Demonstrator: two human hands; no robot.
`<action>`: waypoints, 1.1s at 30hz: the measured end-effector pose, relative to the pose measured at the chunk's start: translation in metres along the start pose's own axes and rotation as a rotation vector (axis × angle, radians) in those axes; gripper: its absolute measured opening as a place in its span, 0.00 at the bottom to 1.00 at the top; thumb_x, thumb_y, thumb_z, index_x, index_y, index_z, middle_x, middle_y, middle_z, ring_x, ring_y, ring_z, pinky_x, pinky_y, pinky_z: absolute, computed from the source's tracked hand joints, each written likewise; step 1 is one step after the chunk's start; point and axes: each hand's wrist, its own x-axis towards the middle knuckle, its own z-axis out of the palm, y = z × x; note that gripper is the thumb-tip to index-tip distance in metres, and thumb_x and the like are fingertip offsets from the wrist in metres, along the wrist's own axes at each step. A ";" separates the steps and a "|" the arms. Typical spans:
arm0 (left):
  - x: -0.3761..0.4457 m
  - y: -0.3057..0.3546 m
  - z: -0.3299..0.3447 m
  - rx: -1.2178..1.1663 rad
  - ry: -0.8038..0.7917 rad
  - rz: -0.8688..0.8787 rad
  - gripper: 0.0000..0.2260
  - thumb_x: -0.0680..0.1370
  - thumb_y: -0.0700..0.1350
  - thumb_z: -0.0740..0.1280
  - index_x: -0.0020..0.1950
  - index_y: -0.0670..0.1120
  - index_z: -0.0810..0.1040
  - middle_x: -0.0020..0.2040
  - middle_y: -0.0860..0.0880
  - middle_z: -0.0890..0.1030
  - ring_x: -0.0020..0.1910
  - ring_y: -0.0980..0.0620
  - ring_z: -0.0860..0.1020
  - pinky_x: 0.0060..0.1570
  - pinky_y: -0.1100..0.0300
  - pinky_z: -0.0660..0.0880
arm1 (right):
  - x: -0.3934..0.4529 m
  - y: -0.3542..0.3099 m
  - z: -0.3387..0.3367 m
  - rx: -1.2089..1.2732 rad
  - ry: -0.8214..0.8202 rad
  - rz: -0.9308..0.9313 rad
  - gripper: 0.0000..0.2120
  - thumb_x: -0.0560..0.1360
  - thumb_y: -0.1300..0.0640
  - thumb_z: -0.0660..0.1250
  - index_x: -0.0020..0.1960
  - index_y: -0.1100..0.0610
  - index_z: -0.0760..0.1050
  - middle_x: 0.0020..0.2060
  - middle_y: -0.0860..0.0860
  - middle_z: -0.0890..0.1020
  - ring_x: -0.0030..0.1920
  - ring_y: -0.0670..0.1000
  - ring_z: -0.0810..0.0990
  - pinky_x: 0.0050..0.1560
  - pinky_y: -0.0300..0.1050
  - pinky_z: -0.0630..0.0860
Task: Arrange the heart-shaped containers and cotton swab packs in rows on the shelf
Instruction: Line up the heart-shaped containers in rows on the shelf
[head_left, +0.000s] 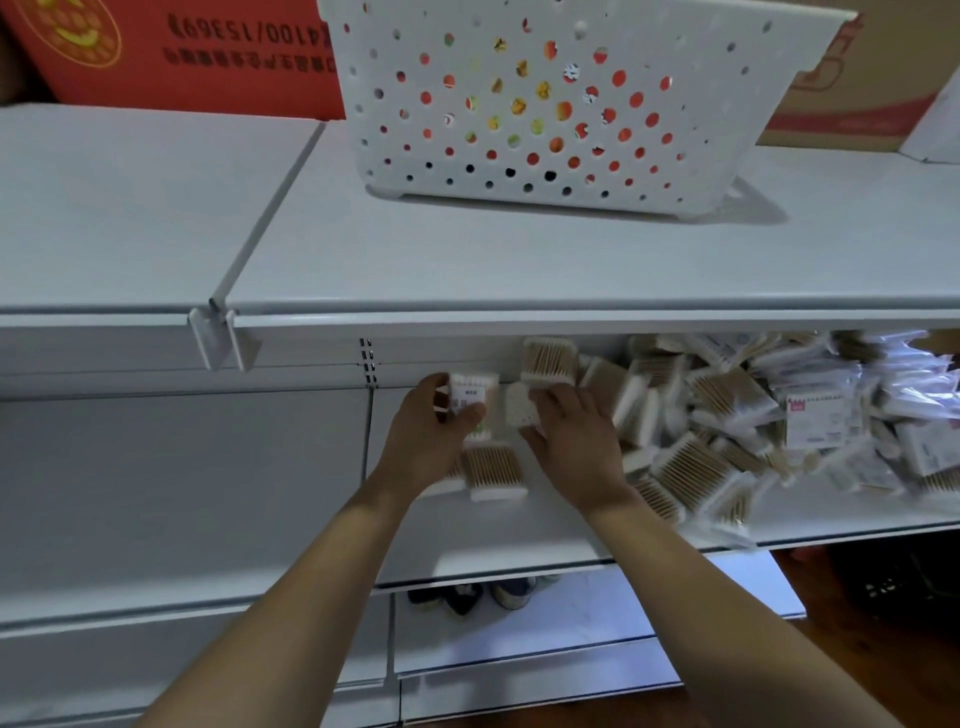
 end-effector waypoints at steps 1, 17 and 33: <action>0.000 -0.001 -0.001 0.000 0.003 0.003 0.13 0.78 0.48 0.71 0.62 0.51 0.76 0.49 0.57 0.80 0.44 0.63 0.79 0.35 0.75 0.71 | -0.002 0.000 -0.003 0.103 0.008 0.025 0.20 0.73 0.51 0.74 0.61 0.60 0.79 0.54 0.58 0.81 0.53 0.62 0.79 0.52 0.54 0.77; -0.023 -0.007 -0.031 -0.236 -0.014 -0.036 0.27 0.80 0.48 0.68 0.76 0.62 0.62 0.59 0.55 0.78 0.57 0.57 0.78 0.56 0.59 0.75 | 0.003 -0.034 -0.055 1.179 -0.147 0.433 0.16 0.80 0.53 0.66 0.59 0.31 0.74 0.61 0.46 0.79 0.58 0.49 0.80 0.57 0.55 0.79; -0.126 -0.046 -0.161 -0.244 0.314 -0.047 0.25 0.76 0.43 0.74 0.67 0.54 0.66 0.56 0.49 0.80 0.53 0.50 0.81 0.45 0.52 0.83 | 0.014 -0.195 -0.059 1.248 -0.368 0.137 0.17 0.74 0.54 0.74 0.57 0.35 0.77 0.57 0.45 0.81 0.53 0.45 0.81 0.56 0.46 0.80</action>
